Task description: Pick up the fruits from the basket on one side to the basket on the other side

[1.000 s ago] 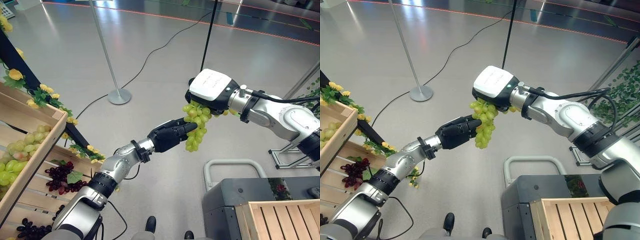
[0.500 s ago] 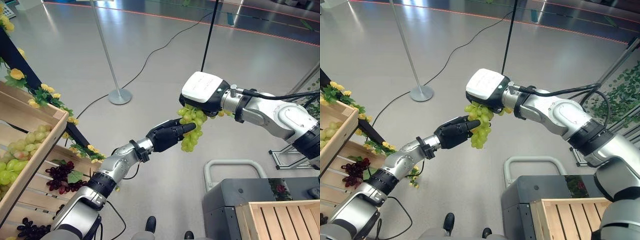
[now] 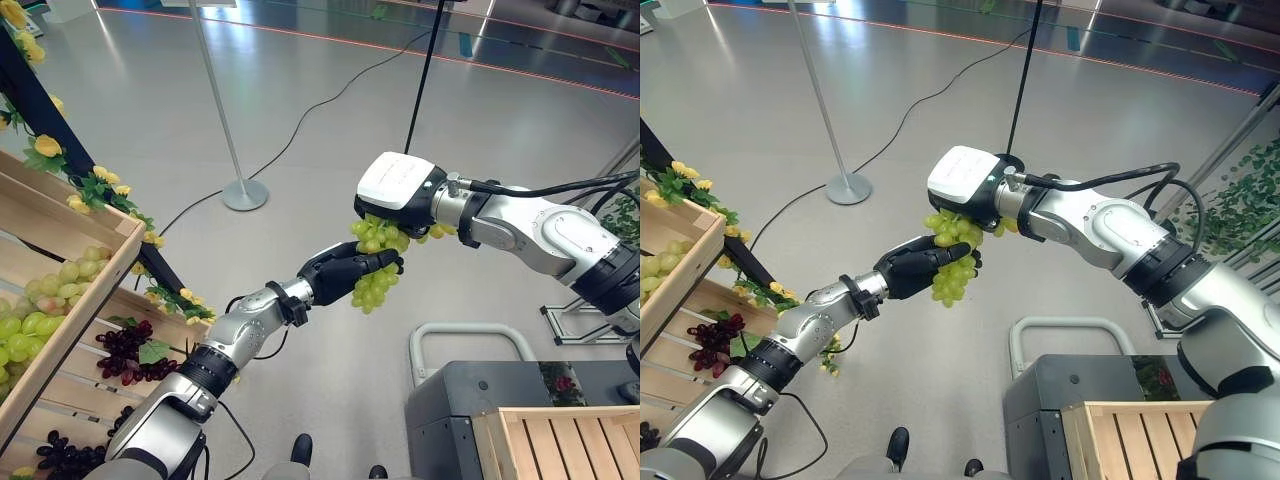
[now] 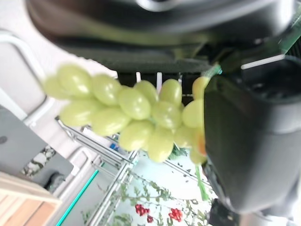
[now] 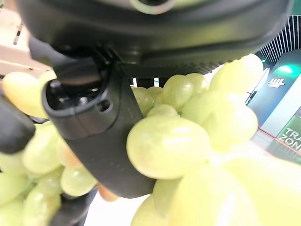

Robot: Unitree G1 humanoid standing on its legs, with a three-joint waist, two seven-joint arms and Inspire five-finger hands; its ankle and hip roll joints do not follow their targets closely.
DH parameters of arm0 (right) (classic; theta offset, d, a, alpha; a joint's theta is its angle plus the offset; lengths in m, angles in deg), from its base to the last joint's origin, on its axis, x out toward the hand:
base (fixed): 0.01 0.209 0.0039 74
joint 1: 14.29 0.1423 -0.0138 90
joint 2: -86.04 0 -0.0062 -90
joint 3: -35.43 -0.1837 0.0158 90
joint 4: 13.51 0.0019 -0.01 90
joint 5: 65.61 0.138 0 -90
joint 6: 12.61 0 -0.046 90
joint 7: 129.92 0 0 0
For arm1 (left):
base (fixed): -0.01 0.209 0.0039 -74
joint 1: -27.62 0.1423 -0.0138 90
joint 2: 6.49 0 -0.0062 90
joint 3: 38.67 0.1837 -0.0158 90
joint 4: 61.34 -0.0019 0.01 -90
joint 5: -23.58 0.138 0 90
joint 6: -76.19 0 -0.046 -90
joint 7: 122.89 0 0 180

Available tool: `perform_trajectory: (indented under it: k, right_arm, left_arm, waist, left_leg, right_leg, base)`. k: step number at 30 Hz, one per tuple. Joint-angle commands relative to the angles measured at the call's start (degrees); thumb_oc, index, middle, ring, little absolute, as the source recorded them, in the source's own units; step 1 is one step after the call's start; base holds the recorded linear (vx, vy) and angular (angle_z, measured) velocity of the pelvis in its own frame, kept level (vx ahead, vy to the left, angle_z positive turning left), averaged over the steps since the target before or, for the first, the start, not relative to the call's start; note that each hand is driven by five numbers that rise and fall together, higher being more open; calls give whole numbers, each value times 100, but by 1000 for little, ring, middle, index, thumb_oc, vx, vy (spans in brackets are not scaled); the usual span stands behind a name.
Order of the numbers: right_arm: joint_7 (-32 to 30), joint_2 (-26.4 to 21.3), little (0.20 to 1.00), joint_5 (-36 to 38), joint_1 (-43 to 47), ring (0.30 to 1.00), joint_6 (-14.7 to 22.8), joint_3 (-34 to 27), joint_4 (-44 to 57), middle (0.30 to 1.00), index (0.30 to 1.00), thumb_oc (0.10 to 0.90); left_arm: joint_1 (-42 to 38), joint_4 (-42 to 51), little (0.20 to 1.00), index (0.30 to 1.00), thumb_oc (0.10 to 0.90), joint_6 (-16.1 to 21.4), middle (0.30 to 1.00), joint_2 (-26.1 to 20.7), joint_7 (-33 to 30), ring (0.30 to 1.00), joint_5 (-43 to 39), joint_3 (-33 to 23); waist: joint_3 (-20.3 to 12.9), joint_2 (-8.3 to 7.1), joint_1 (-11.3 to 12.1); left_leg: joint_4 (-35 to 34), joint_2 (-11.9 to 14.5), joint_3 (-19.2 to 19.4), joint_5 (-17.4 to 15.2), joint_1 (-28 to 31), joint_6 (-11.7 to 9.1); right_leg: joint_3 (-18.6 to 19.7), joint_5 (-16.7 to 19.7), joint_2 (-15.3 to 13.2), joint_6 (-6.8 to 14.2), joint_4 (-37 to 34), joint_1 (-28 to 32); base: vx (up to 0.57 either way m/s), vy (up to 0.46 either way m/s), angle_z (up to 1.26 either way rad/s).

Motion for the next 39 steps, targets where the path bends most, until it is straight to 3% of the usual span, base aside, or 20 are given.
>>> perform_trajectory:
  k: [1,7,8,9,15,22,39]
  right_arm:
    - [-185,272,300,595,249,300,-121,138,9,300,300,400]
    - [-226,255,300,730,127,300,-233,36,-43,300,300,400]
    - [-252,253,382,749,108,382,-246,18,-59,382,382,455]
    - [-297,252,900,796,75,900,-259,-10,-90,900,900,800]
    - [-249,213,900,996,-202,900,-348,-286,-235,900,900,800]
    - [475,-57,900,1840,-706,900,-851,-697,-360,900,900,800]
    - [622,-489,900,2193,-1656,900,-934,-1728,-443,900,900,800]
  left_arm:
    - [-463,436,300,300,400,811,300,463,-76,300,-281,-185]
    - [-377,526,300,300,400,809,300,461,-143,300,-268,-186]
    - [-368,524,300,300,400,815,300,457,-148,300,-264,-185]
    - [-363,526,300,300,400,825,300,457,-184,300,-270,-173]
    - [-266,488,300,300,400,832,300,444,-273,300,-269,-252]
    - [-34,396,300,300,400,835,300,221,-453,300,39,-397]
    - [216,23,300,300,400,1152,300,16,-412,300,409,-788]
  waist:
    - [-874,-230,124]
    - [-865,-214,117]
    - [-868,-212,117]
    - [-874,-207,111]
    - [-872,-185,86]
    - [-850,-161,13]
    - [-812,-159,-198]
  left_leg:
    - [9,154,364,-718,505,-195]
    - [9,161,375,-707,509,-190]
    - [9,159,374,-706,506,-189]
    - [9,159,375,-707,502,-189]
    - [9,163,397,-707,509,-192]
    - [9,180,421,-691,501,-205]
    - [9,245,581,-664,491,-223]
  right_leg:
    - [-270,364,-326,98,7,-169]
    - [-262,375,-326,93,7,-169]
    - [-260,379,-324,93,7,-174]
    - [-256,380,-323,95,7,-179]
    - [-256,389,-325,101,7,-181]
    - [-234,409,-324,108,7,-204]
    - [-160,445,-310,115,7,-273]
  base:
    - [0,0,0]
    - [0,0,0]
    - [0,0,0]
    - [0,0,0]
    - [0,0,0]
    - [0,0,0]
    - [-2,0,-1]
